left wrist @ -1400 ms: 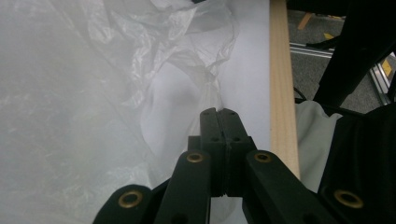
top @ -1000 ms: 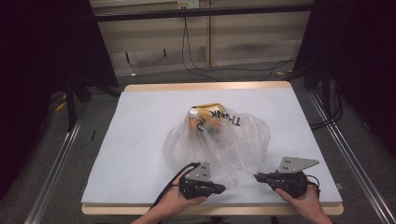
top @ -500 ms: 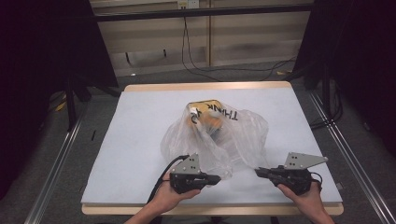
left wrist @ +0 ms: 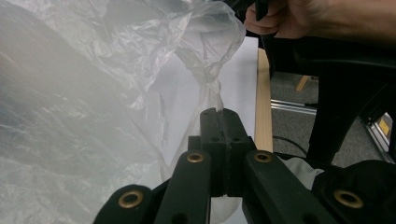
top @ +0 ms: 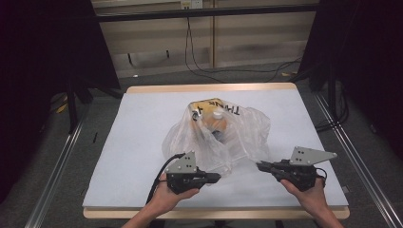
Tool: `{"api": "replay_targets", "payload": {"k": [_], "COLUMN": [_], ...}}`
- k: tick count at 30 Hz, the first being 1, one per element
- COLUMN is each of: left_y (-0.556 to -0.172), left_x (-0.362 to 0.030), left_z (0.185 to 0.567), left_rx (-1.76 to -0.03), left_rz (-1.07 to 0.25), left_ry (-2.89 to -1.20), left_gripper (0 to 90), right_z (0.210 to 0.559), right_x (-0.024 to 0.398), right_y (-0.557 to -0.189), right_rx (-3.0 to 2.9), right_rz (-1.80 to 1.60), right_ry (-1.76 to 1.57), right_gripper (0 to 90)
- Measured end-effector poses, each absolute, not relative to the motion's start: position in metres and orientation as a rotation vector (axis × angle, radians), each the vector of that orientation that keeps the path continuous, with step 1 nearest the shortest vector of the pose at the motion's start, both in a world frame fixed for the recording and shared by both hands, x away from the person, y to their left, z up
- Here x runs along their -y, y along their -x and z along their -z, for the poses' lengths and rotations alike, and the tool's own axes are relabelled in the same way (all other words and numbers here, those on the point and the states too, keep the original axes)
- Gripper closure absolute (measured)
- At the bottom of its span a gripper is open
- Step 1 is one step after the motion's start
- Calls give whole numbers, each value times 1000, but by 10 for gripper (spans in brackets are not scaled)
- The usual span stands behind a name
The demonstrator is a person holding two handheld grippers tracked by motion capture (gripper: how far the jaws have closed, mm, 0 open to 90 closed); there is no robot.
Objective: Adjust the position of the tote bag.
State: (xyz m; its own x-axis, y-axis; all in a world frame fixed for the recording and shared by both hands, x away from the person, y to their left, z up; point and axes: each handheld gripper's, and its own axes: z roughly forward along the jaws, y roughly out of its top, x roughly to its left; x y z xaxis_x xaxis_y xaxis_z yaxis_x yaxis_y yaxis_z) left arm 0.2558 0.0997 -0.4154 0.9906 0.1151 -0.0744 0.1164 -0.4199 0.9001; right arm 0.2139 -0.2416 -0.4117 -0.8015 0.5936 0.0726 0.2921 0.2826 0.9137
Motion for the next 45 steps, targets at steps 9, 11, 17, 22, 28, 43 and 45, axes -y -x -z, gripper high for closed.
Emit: {"api": "replay_targets", "payload": {"k": [9, 11, 17, 22, 28, 43, 45], "left_y": [-259, -259, -263, -266, -269, -285, -291], "left_x": [-110, -112, -119, -123, -130, -156, -159], "left_z": [400, 396, 390, 384, 376, 348, 346], "left_rx": [-161, -166, -174, -166, -172, -204, -216], "left_rz": [-30, -41, -62, -65, -88, -176, -177], "left_ry": [-1960, -1956, -1940, -1921, -1897, -1834, -1817], "left_gripper": [900, 900, 900, 900, 900, 900, 900], "right_z": [395, 390, 380, 371, 366, 330, 326], "right_x": [234, 232, 229, 231, 234, 238, 236], "right_y": [-222, -225, -233, -235, -234, -248, -251], "right_rx": [-2252, -2246, -2225, -2198, -2174, -2085, -2078], "right_rz": [-1556, -1553, -1577, -1617, -1621, -1658, -1665], "right_ry": [-757, -747, -718, -704, -710, -659, -651], "right_gripper": [900, 900, 900, 900, 900, 900, 900]}}
